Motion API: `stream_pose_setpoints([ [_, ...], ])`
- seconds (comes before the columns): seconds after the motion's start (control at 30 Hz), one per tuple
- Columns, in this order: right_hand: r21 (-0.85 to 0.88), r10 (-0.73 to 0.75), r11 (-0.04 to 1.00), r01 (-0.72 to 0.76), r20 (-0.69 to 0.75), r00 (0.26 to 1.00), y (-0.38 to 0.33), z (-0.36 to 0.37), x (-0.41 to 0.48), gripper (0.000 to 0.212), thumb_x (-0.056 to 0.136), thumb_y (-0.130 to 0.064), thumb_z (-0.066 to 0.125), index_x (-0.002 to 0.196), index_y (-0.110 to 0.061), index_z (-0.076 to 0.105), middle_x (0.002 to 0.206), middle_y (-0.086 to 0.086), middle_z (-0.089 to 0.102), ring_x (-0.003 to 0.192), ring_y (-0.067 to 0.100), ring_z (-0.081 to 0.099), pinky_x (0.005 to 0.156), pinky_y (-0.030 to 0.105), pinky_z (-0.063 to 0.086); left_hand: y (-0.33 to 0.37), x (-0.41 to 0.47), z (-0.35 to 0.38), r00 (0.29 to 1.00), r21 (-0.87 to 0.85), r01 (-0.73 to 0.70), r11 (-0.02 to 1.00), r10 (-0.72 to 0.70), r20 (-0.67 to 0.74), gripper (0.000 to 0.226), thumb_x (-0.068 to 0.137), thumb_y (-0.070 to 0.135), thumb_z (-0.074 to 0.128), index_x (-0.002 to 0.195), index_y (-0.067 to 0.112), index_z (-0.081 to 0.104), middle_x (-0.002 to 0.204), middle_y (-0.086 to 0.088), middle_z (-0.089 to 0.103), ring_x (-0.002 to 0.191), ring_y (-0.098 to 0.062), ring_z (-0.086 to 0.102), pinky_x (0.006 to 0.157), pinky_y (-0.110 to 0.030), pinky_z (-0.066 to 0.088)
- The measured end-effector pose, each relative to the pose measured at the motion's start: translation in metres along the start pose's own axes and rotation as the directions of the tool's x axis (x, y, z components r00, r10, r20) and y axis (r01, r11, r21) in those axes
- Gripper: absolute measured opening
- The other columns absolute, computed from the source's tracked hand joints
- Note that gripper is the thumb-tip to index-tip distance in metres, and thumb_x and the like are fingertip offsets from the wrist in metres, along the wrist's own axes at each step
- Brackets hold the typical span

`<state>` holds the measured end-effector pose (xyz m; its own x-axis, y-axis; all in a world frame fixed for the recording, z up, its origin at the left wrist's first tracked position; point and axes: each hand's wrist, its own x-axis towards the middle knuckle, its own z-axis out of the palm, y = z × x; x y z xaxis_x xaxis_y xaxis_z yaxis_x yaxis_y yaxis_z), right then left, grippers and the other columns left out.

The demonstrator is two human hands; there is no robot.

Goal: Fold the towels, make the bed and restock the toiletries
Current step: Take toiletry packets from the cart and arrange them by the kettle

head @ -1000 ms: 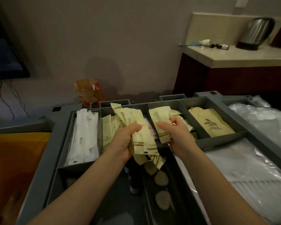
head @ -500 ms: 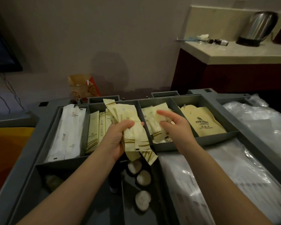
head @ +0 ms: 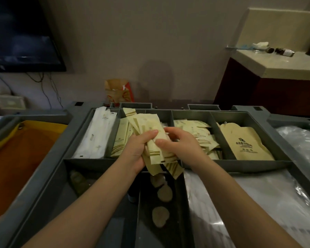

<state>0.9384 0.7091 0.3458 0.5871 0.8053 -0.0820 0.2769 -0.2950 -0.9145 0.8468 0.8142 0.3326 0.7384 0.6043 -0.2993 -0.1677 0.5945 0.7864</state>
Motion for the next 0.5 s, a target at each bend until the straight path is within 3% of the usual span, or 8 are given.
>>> stream_pose_setpoints([
  [0.1, 0.023, 0.027, 0.999, -0.027, 0.011, 1.0, 0.003, 0.001, 0.0, 0.047, 0.083, -0.032, 0.071, 0.127, -0.025, 0.054, 0.087, -0.018, 0.06, 0.073, -0.003, 0.06, 0.054, 0.008, 0.045, -0.002, -0.005, -0.002, 1.0, -0.036, 0.008, 0.999, -0.008, 0.01, 0.029, 0.078, 0.008, 0.064, 0.106, 0.005, 0.064, 0.099, -0.019, 0.071, 0.084, -0.031, 0.071, 0.069, -0.044, 0.059],
  [0.23, 0.093, 0.076, 0.993, -0.07, -0.064, 0.995, 0.009, -0.004, 0.005, 0.042, 0.082, -0.029, 0.073, 0.119, -0.019, 0.056, 0.101, -0.005, 0.066, 0.089, 0.01, 0.064, 0.072, 0.028, 0.056, -0.007, -0.009, -0.004, 0.999, -0.033, 0.001, 0.999, 0.0, 0.05, 0.031, 0.08, 0.0, 0.06, 0.11, 0.001, 0.063, 0.098, -0.02, 0.071, 0.081, -0.031, 0.071, 0.063, -0.043, 0.059],
  [0.33, 0.18, 0.092, 0.982, -0.061, -0.166, 0.982, 0.015, -0.016, 0.009, 0.037, 0.083, -0.027, 0.071, 0.113, -0.022, 0.051, 0.102, -0.006, 0.064, 0.089, 0.012, 0.064, 0.069, 0.028, 0.055, -0.009, -0.009, -0.002, 0.999, -0.01, -0.03, 1.0, 0.03, 0.04, 0.027, 0.083, -0.007, 0.055, 0.108, 0.0, 0.063, 0.09, -0.017, 0.072, 0.077, -0.028, 0.071, 0.059, -0.04, 0.059],
  [0.43, 0.198, 0.092, 0.98, -0.021, -0.357, 0.929, 0.02, -0.034, 0.021, 0.042, 0.087, -0.027, 0.068, 0.123, -0.023, 0.048, 0.096, -0.011, 0.059, 0.084, 0.007, 0.062, 0.065, 0.027, 0.054, -0.011, -0.007, -0.001, 0.998, 0.009, -0.059, 0.998, 0.059, 0.036, 0.025, 0.084, -0.007, 0.055, 0.107, 0.001, 0.062, 0.088, -0.017, 0.072, 0.077, -0.025, 0.072, 0.067, -0.043, 0.06],
  [0.5, 0.21, 0.102, 0.978, 0.0, -0.473, 0.875, 0.026, -0.051, 0.035, 0.046, 0.09, -0.03, 0.063, 0.132, -0.024, 0.044, 0.111, -0.005, 0.059, 0.095, 0.013, 0.061, 0.077, 0.035, 0.056, -0.013, -0.006, -0.002, 0.997, 0.01, -0.07, 0.998, 0.07, 0.021, 0.023, 0.085, -0.004, 0.056, 0.106, 0.003, 0.062, 0.09, -0.019, 0.072, 0.08, -0.025, 0.071, 0.073, -0.044, 0.058],
])
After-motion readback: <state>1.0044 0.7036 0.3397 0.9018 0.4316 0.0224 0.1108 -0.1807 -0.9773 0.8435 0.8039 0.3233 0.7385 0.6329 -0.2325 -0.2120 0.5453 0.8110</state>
